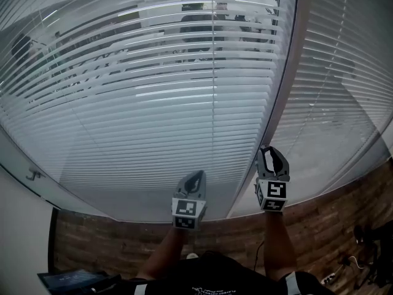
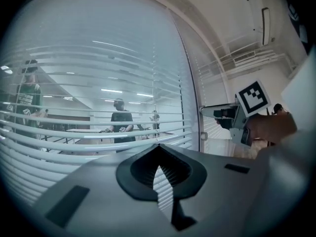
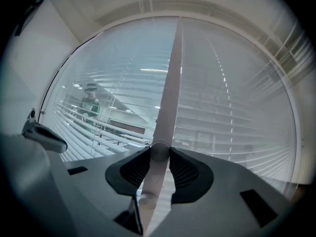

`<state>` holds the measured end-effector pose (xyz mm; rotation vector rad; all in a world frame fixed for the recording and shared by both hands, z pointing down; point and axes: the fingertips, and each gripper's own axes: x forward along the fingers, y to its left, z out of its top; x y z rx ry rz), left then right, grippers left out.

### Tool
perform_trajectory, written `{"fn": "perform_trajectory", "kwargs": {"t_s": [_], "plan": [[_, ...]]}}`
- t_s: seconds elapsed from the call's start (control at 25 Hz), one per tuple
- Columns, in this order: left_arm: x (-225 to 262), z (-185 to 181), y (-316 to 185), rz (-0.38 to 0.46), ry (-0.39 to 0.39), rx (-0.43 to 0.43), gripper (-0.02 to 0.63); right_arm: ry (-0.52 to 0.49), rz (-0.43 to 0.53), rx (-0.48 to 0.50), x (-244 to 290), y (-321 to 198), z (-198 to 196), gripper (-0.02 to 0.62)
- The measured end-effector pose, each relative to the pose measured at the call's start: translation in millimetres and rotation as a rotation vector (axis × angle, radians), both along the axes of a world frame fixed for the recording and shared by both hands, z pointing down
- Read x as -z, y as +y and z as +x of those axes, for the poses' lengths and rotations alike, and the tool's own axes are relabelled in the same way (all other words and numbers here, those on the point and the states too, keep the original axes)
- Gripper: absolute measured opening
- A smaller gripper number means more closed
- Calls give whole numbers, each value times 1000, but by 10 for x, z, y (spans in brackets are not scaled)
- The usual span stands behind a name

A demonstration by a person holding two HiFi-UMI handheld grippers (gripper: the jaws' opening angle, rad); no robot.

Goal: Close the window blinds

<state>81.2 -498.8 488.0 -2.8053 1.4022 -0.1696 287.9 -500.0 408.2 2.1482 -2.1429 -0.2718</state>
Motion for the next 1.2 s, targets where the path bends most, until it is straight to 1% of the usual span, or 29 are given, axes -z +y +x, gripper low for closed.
{"fn": "perform_trajectory", "kwargs": {"t_s": [0.08,0.36,0.56,0.64,0.8,0.84,0.92,1.0,1.04,1.2], "plan": [[2,-36,9,-1,3,4,-5,51,0,10,46,5,-47,124],[-26,-88,70,-11,-5,7,-5,406,-35,-8,52,5,-61,124],[-50,-92,113,-24,-1,7,-5,604,-81,-3,-31,-17,-79,124],[-39,-91,120,-26,1,6,-5,729,-91,-14,-49,-16,-79,124],[-24,-83,136,-24,-1,1,-5,1024,-104,-28,-85,-26,-95,124],[-23,-76,146,-23,-4,-1,-5,1082,-108,-28,-91,-26,-100,124],[-17,-56,161,-19,-10,-7,-5,1168,-124,-33,-94,-26,-107,124],[-10,-34,166,-18,-12,-13,-5,1233,-149,-44,-116,-31,-100,124],[-8,-22,169,-18,-11,-14,-5,1242,-155,-48,-123,-30,-97,124],[-6,26,205,-20,-22,-24,-5,1168,-160,-57,-120,-26,-101,124]]}}
